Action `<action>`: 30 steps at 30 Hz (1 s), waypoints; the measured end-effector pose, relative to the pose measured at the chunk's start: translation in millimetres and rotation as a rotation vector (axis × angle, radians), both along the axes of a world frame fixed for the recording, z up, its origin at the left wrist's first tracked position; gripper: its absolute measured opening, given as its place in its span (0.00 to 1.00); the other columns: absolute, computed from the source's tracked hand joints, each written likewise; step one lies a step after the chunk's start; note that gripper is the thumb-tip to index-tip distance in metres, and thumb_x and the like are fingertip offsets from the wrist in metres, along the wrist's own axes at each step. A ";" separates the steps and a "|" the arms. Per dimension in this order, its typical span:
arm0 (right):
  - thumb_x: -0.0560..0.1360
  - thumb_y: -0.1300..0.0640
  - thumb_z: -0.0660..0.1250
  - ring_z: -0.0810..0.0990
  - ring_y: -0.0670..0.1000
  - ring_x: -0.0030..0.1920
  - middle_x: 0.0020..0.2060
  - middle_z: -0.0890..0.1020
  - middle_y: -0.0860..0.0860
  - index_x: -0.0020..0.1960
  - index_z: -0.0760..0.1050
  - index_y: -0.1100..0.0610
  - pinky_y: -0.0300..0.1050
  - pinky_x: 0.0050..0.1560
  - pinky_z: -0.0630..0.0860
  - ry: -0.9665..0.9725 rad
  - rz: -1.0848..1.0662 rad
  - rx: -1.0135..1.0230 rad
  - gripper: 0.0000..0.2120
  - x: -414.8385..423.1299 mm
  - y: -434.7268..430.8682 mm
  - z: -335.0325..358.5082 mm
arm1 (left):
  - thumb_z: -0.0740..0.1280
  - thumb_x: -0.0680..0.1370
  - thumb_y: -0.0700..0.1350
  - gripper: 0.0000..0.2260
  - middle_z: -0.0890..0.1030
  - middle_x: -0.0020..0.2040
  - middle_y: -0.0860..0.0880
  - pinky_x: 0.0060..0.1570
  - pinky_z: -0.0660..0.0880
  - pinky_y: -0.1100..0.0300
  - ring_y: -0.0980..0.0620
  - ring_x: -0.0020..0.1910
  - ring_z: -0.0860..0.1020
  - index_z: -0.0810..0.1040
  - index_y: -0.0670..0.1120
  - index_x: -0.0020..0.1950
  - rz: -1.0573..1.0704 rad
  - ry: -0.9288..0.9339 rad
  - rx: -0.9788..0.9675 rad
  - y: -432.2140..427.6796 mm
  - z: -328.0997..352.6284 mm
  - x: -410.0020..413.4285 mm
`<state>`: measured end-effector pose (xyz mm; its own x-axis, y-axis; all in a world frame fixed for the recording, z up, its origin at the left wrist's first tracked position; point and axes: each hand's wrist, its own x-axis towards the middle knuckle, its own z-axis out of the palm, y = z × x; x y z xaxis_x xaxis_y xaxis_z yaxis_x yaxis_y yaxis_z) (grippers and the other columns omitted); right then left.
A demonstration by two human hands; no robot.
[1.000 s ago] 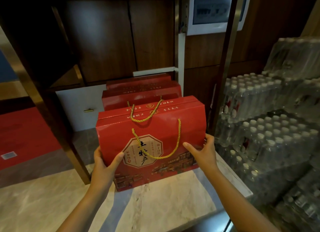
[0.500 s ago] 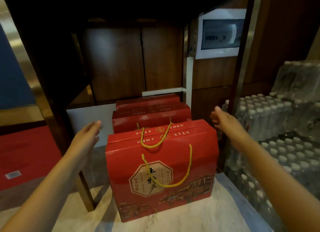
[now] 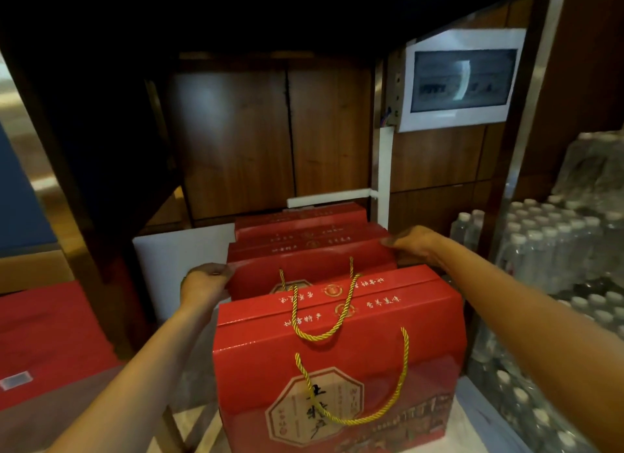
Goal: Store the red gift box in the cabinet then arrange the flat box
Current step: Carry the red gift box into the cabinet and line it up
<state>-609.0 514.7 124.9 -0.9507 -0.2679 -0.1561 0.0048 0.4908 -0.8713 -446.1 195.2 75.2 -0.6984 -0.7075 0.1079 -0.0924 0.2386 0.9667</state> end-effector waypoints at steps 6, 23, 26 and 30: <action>0.72 0.54 0.70 0.81 0.50 0.38 0.47 0.82 0.58 0.57 0.76 0.67 0.36 0.26 0.77 -0.042 0.037 -0.001 0.20 0.0 12.7 1.6 | 0.70 0.74 0.42 0.03 0.81 0.34 0.48 0.28 0.74 0.65 0.52 0.30 0.78 0.81 0.44 0.40 -0.028 -0.028 -0.061 -0.6 0.3 3.0; 0.72 0.49 0.69 0.84 0.52 0.39 0.40 0.84 0.55 0.52 0.80 0.60 0.41 0.33 0.76 -0.011 0.078 0.070 0.16 18.7 31.8 -2.6 | 0.68 0.74 0.49 0.09 0.84 0.42 0.40 0.54 0.77 0.44 0.40 0.42 0.81 0.81 0.44 0.38 -0.043 -0.115 0.018 15.8 11.3 36.3; 0.73 0.49 0.68 0.83 0.53 0.40 0.41 0.84 0.56 0.53 0.80 0.60 0.42 0.34 0.76 -0.007 0.077 0.065 0.16 18.8 30.7 -2.3 | 0.65 0.76 0.54 0.15 0.85 0.44 0.41 0.54 0.78 0.46 0.41 0.46 0.82 0.82 0.44 0.41 -0.031 -0.129 -0.026 12.7 11.3 34.2; 0.74 0.48 0.66 0.83 0.53 0.44 0.47 0.84 0.57 0.57 0.78 0.59 0.44 0.39 0.78 -0.031 0.095 0.082 0.17 15.7 28.7 -0.5 | 0.60 0.76 0.60 0.20 0.84 0.37 0.45 0.45 0.78 0.52 0.46 0.40 0.82 0.80 0.45 0.41 -0.010 -0.168 -0.093 6.5 14.9 27.2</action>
<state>-593.3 543.4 124.4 -0.9161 -0.3414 -0.2102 -0.0186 0.5600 -0.8283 -418.9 201.6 90.1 -0.7193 -0.6926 0.0542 -0.2474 0.3283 0.9116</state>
